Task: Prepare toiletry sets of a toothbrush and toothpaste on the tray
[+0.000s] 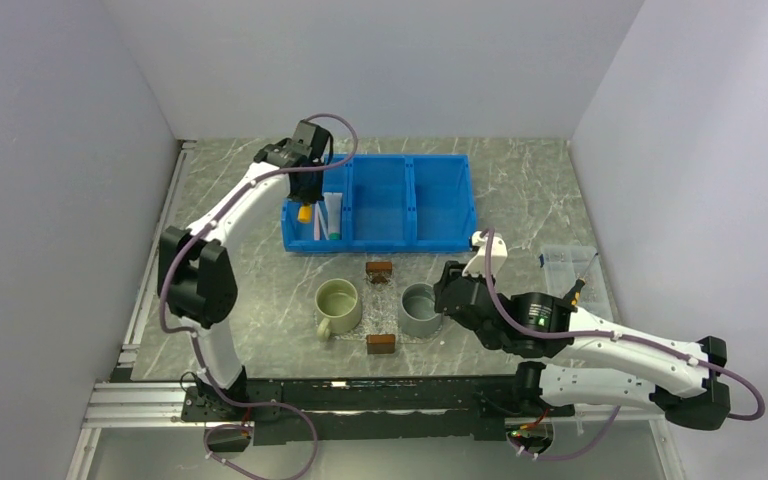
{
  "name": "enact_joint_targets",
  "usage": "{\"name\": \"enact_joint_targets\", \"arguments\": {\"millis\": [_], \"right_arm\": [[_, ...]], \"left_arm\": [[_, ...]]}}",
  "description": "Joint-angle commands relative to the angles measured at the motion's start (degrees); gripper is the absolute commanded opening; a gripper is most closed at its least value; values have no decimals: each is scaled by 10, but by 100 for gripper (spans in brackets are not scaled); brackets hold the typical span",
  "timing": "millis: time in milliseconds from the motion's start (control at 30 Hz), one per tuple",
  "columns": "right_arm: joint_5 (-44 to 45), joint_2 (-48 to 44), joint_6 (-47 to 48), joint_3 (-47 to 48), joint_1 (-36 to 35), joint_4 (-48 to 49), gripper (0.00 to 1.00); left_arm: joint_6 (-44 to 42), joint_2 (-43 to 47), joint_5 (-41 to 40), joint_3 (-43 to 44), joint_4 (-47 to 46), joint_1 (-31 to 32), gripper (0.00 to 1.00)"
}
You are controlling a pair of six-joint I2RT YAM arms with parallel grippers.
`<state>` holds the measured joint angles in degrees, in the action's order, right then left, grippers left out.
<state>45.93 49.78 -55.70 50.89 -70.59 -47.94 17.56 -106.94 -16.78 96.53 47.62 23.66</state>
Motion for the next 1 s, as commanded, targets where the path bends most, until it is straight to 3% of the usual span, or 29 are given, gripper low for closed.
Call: {"name": "enact_joint_targets", "arguments": {"millis": [0,200,500,733,967], "right_arm": [[0,0,47,39,1,26,48],[-51,-1,147,56,1,83,48],[-210,-6,341,93,1,167,49],[-375,12,471,117,1,199,51],[-471,37,571,135,1,205,57]], "left_arm": [[-38,78,104,-15,-20,6,0],[-67,182,238,-80,-39,11,0],[-60,337,431,-245,-93,15,0],[-66,396,633,-333,-113,25,0],[-70,452,738,-401,-132,47,0]]}}
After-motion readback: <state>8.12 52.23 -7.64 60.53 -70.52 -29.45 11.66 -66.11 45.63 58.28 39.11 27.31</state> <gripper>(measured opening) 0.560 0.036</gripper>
